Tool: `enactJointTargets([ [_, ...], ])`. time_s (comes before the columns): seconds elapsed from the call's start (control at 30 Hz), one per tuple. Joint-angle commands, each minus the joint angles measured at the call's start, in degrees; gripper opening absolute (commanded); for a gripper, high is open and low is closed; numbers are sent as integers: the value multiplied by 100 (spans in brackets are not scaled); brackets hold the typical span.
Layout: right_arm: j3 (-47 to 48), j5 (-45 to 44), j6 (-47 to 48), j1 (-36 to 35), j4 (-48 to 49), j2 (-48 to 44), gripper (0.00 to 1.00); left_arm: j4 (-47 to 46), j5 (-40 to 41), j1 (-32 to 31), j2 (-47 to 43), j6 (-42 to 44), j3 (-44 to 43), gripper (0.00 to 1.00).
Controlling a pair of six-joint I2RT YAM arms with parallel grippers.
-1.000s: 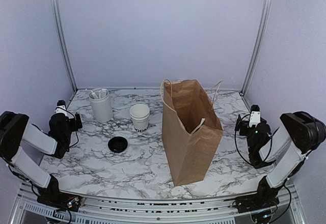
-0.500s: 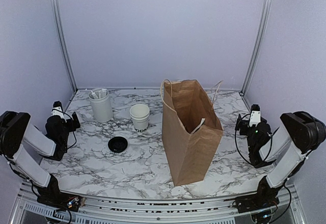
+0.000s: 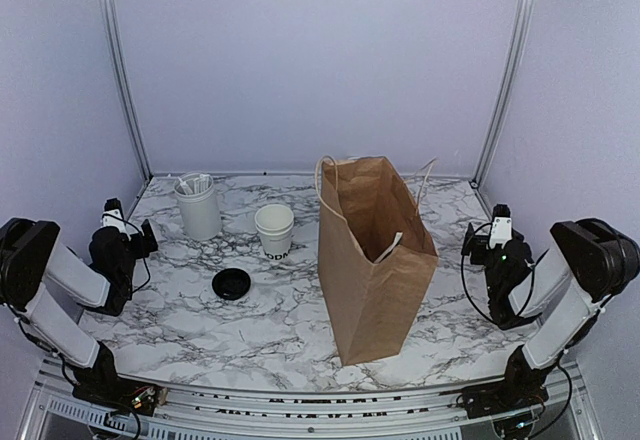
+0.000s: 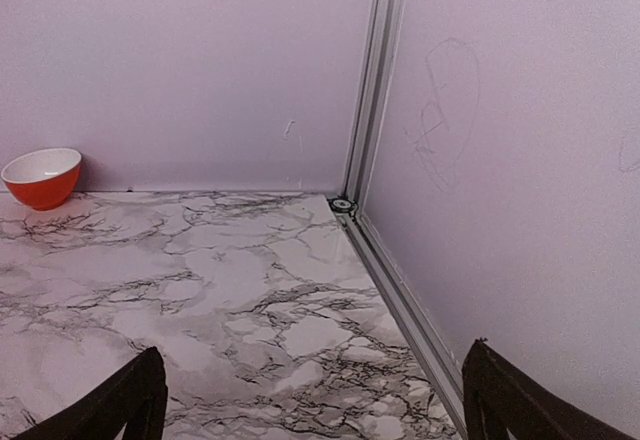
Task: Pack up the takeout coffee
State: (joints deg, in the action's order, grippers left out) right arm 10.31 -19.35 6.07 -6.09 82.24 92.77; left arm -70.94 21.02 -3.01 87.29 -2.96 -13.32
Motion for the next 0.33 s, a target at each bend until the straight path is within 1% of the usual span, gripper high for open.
enactJointTargets([
  [0.0, 116, 61, -24, 64, -15, -49, 100, -267, 32, -16, 43, 24, 23, 99],
  [0.3, 122, 60, -21, 67, -33, -49, 100, -264, 30, -10, 38, 29, 23, 99],
])
